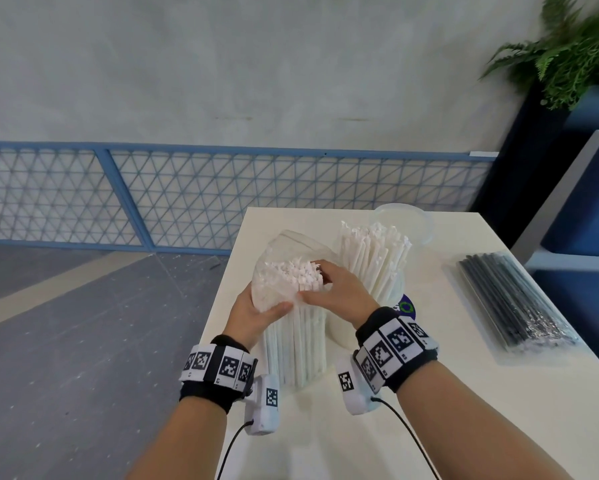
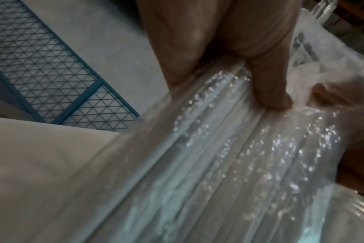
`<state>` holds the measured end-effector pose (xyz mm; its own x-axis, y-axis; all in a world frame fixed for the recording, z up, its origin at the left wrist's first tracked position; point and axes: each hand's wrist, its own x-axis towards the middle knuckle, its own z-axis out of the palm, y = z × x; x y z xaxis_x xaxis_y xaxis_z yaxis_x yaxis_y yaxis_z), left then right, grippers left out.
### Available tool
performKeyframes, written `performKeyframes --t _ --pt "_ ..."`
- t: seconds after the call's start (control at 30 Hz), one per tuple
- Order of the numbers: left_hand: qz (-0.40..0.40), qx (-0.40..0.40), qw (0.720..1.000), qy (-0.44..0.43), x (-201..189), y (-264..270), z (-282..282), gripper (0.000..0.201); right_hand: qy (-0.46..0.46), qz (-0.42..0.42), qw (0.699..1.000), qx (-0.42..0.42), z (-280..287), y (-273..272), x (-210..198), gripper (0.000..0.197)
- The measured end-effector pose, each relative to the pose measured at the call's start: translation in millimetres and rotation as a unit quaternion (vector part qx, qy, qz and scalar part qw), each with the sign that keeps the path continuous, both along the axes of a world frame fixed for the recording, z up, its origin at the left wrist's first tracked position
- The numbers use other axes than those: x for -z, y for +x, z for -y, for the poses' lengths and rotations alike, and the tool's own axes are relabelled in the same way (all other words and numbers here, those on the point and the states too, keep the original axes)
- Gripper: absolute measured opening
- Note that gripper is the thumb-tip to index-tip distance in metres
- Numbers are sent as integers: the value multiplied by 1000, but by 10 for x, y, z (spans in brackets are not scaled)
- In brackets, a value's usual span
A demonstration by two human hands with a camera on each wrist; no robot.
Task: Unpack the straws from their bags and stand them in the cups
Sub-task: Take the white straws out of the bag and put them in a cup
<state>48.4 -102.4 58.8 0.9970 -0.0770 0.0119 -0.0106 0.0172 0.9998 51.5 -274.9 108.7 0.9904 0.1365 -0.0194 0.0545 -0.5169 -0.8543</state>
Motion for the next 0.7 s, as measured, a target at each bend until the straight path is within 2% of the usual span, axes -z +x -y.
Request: performKeyframes --t 0.13,0.3,0.43,0.53,0.7 --pt "9 -7 1000 12 5 16 24 70 13 18 999 33 -80 -56 54 41" --pt "18 -37 999 28 17 13 52 67 22 45 994 99 -185 -81 183 50" --pt "13 -50 998 41 6 47 78 48 78 77 986 124 -192 -66 80 58" --pt "23 -50 997 58 6 59 103 47 128 110 979 119 -187 -56 -135 42" --pt "9 -51 996 67 4 108 145 48 178 147 965 127 -125 -49 -391 28"
